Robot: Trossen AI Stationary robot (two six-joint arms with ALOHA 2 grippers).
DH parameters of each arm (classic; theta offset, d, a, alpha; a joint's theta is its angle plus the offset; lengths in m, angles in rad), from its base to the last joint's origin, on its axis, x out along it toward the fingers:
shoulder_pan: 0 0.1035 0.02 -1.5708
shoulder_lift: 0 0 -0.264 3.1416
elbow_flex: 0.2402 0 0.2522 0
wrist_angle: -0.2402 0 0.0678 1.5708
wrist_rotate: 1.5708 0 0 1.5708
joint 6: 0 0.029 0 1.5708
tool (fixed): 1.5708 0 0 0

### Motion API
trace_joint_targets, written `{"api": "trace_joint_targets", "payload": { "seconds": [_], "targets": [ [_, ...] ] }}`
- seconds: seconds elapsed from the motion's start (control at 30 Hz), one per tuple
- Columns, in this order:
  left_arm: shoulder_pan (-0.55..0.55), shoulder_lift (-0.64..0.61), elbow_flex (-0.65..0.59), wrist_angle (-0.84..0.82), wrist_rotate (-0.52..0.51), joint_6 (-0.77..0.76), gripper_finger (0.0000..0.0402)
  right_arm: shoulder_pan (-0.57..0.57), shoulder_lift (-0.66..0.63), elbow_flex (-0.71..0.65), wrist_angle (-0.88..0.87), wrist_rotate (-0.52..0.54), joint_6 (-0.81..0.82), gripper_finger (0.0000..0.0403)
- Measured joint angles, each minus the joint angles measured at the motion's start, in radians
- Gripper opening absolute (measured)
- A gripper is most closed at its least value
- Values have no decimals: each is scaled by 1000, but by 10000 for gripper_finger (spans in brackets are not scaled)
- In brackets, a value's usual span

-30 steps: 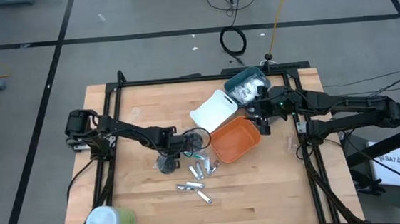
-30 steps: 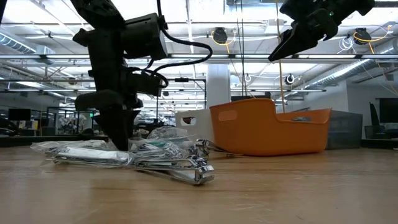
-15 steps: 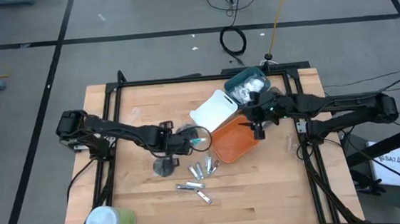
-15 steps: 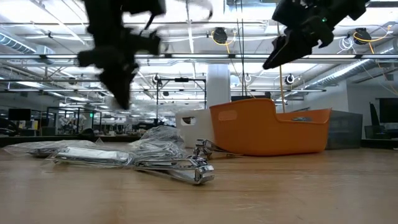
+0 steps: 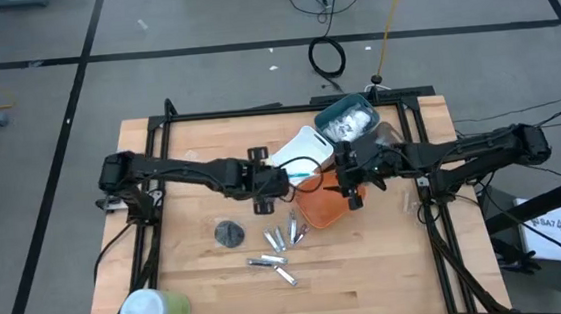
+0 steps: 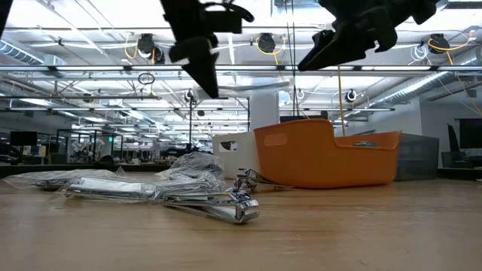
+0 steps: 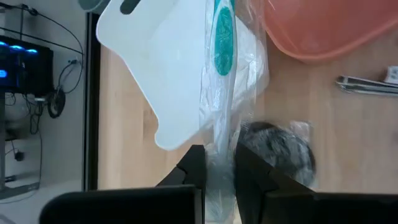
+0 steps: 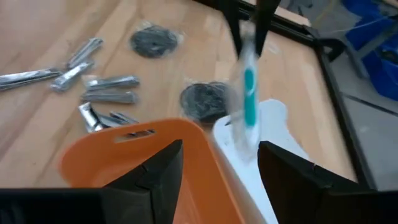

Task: Pick & Place Travel size toiletries
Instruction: Put the green toothbrush into the black bin

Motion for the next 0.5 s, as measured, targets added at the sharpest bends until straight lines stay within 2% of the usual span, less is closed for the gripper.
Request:
{"api": "trace_joint_targets", "payload": {
  "seconds": [0.13,0.3,0.5],
  "targets": [
    [21,102,100,-36,2,42,35,22,0,0,6,72,-6,211],
    [23,220,279,-123,11,94,35,28,11,0,21,93,10,216],
    [0,250,394,-127,10,139,35,28,64,0,-18,94,13,207]
  ]
}}
